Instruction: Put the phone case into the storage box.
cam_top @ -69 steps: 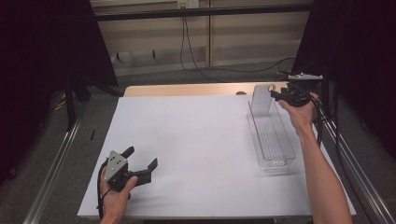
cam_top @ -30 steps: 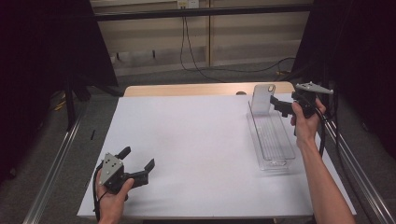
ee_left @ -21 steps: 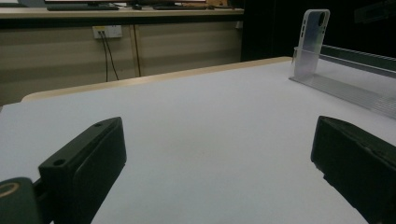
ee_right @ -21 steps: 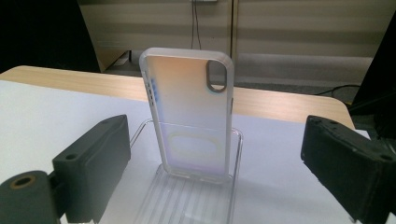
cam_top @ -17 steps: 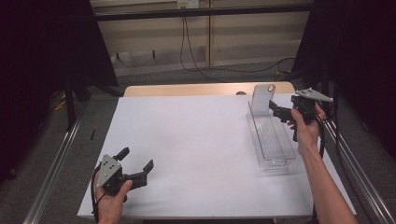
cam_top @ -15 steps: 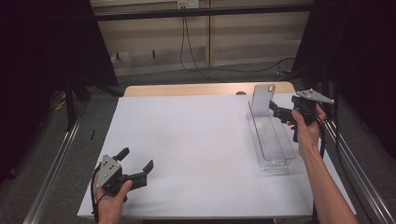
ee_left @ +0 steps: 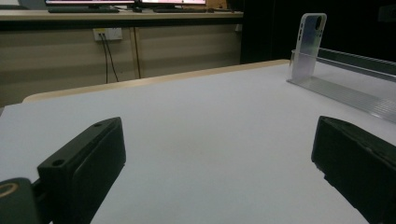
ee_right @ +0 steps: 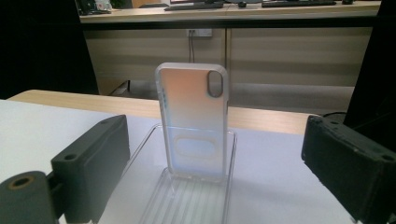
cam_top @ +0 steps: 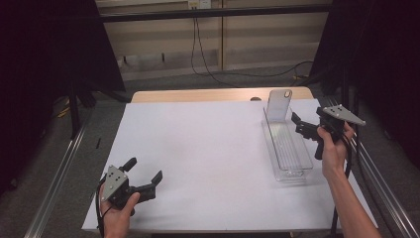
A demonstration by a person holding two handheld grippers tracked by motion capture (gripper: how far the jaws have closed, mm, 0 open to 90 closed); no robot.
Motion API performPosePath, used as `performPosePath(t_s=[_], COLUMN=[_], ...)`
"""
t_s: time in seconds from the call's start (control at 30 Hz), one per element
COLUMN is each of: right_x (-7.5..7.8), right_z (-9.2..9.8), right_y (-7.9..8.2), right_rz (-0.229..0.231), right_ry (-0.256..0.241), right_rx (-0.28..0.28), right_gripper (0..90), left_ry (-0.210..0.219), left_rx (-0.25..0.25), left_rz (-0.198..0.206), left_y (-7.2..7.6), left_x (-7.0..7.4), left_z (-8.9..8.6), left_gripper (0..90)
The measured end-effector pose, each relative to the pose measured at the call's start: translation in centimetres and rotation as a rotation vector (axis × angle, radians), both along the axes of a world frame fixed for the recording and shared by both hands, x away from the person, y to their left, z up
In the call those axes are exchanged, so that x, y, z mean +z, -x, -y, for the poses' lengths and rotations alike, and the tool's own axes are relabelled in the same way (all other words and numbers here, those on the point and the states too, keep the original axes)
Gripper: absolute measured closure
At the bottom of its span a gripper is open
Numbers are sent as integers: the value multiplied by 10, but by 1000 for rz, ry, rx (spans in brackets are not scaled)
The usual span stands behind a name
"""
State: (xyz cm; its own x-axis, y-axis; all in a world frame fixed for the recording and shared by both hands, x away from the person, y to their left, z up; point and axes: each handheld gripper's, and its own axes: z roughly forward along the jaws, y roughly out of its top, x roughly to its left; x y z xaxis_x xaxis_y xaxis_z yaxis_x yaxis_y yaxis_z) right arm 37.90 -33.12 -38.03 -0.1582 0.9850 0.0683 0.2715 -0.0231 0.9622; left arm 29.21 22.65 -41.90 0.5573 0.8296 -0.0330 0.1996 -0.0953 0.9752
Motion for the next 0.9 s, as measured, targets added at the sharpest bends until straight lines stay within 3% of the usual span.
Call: performPosePath(t_s=[0.2,0.4,0.57,0.9], right_x=[-2,-3,-5,-7], right_z=[-5,-1,2,-2], right_y=[11,25,37,57], right_rz=[14,37,27,42], right_ry=[42,6,-14,3], right_rx=[7,19,6,23], right_gripper=[44,3,2,0], left_ry=[1,-3,-5,1], left_rx=[-1,3,-8,0], left_rz=[-1,-4,-5,-3], left_y=[0,0,1,1], left_x=[0,0,-1,0], left_z=[0,-1,1,-1], left_gripper=[29,29,30,30])
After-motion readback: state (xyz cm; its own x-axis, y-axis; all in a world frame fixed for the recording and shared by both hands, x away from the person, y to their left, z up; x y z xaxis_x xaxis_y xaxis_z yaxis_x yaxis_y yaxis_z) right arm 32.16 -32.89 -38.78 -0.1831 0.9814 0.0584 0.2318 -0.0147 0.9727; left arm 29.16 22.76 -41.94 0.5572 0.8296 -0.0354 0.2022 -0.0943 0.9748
